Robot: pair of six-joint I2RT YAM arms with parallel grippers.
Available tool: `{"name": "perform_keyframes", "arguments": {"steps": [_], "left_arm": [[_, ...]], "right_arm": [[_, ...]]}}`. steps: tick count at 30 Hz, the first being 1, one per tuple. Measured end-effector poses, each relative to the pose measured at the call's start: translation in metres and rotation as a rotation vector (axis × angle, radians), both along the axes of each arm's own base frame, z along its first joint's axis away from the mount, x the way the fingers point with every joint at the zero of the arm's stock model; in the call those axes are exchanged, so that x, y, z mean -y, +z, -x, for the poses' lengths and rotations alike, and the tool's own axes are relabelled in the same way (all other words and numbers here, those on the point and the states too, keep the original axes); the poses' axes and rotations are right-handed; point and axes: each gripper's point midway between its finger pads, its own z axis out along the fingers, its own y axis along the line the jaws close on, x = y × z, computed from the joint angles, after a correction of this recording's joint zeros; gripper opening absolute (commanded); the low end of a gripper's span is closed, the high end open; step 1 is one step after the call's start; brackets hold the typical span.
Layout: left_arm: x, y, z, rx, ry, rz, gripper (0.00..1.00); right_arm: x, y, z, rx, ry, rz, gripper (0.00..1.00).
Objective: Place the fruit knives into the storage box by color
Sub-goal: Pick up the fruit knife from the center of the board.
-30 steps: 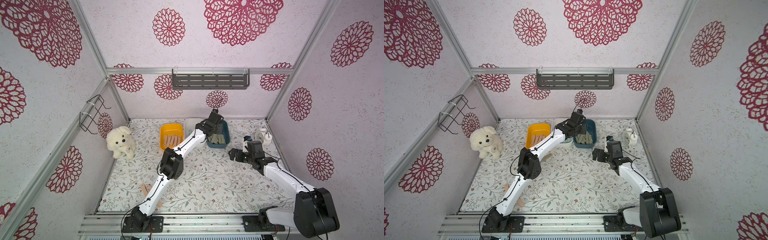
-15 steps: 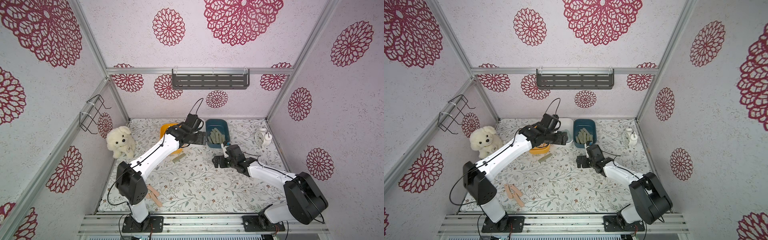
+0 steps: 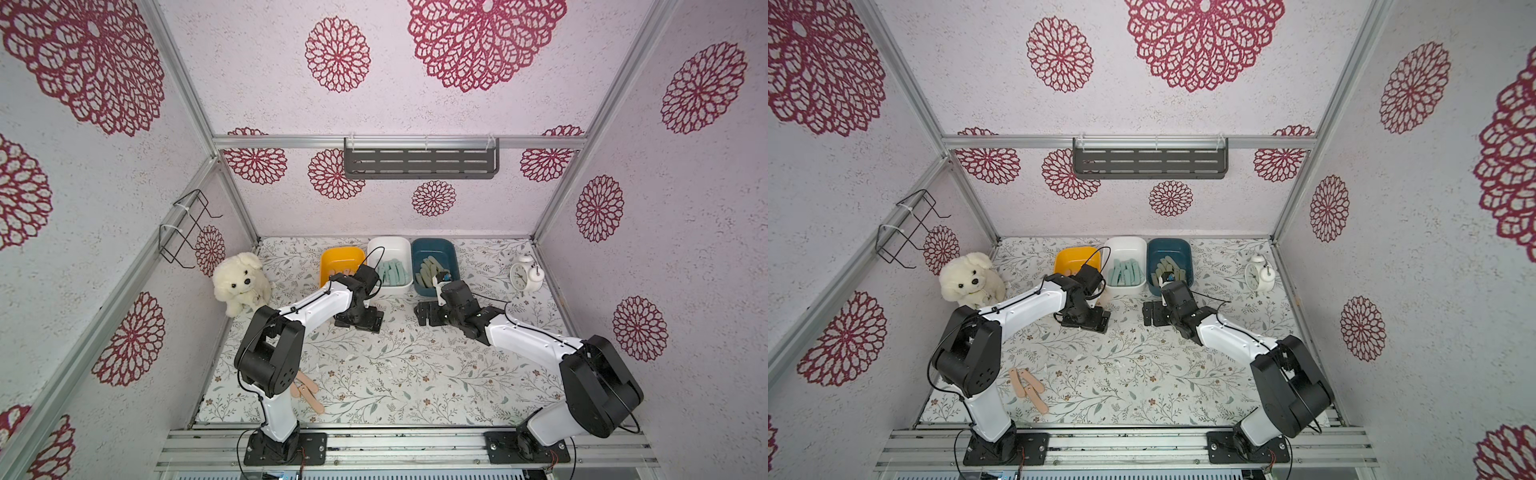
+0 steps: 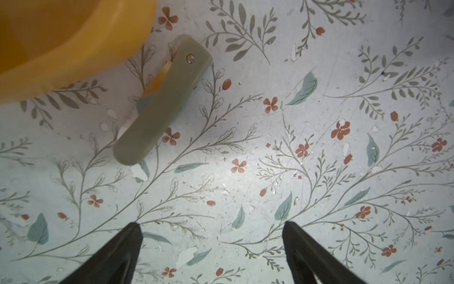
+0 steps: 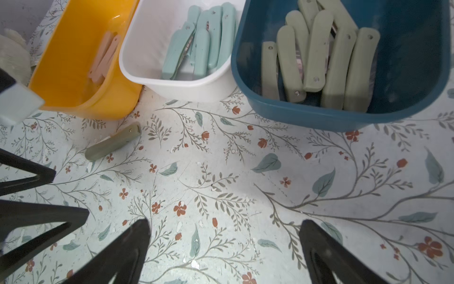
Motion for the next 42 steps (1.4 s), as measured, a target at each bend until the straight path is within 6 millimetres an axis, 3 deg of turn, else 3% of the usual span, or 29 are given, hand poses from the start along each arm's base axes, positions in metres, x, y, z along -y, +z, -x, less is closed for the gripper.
{"name": "perform_keyframes", "arguments": {"steps": [9, 18, 22, 26, 29, 36, 42], "left_arm": [[-0.018, -0.021, -0.03, -0.006, 0.043, -0.063, 1.0], [-0.013, -0.042, -0.052, -0.005, 0.057, -0.074, 0.95], [-0.014, -0.042, -0.054, -0.001, 0.066, -0.069, 0.8], [-0.013, -0.044, -0.054, 0.009, 0.077, -0.057, 0.53], [-0.014, -0.044, -0.048, 0.007, 0.091, -0.053, 0.42], [-0.012, -0.045, -0.034, -0.002, 0.107, -0.069, 0.25], [-0.004, -0.045, -0.018, -0.008, 0.095, -0.077, 0.23]], "right_arm": [[0.009, -0.005, -0.001, -0.012, -0.024, 0.023, 0.99], [0.019, -0.005, -0.005, -0.015, -0.044, 0.034, 0.99], [0.023, -0.004, -0.002, -0.014, -0.048, 0.033, 0.99], [0.027, -0.001, -0.002, -0.009, -0.057, 0.029, 0.99], [0.029, 0.001, -0.003, -0.004, -0.06, 0.027, 0.99], [0.029, 0.004, -0.003, 0.005, -0.057, 0.028, 0.99], [0.03, 0.01, -0.003, 0.017, -0.059, 0.022, 0.99]]}}
